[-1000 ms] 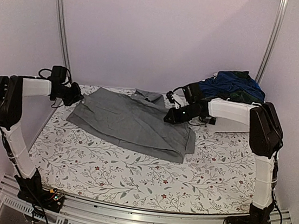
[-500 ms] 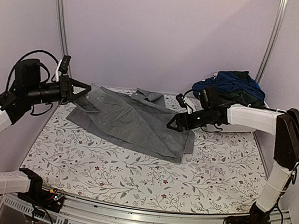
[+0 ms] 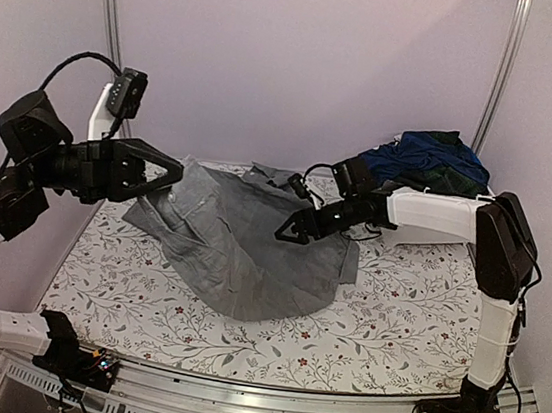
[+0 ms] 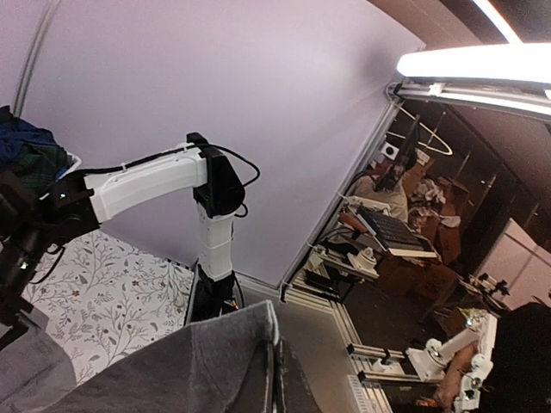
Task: Fold and stack the mixed laundry pile
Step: Flatten out the crumpled shirt at the center of the board.
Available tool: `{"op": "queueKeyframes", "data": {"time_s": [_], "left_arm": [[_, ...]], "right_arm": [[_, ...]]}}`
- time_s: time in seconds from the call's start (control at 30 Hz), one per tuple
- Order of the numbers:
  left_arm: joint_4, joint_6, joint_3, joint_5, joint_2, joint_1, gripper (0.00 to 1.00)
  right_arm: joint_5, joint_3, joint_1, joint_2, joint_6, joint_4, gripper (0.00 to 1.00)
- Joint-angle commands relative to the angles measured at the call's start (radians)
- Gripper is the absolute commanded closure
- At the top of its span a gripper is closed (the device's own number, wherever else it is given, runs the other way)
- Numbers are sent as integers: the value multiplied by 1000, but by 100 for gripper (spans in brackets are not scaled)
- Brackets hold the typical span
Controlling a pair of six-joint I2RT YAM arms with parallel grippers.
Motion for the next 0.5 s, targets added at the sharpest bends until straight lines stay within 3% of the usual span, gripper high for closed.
{"op": "queueKeyframes", "data": {"time_s": [0.0,0.07,0.17,0.33,0.47], "left_arm": [[-33,151,131,-37,204,-174,100],[-183,260,236,-87,315,-269,100],[-224,330,301,-104,411,-347,100],[-188,354,303,-151,394,-326,96],[-99,255,205,-218,293,-143,42]], "right_arm": [[-93,62,112,93,-91,-88,24],[-116,0,150,104,-97,-73,26],[-187,-92,189,103,-87,-45,31],[-261,-223,277,82,-136,-87,36],[-300,-387,295,2,-136,-65,38]]}}
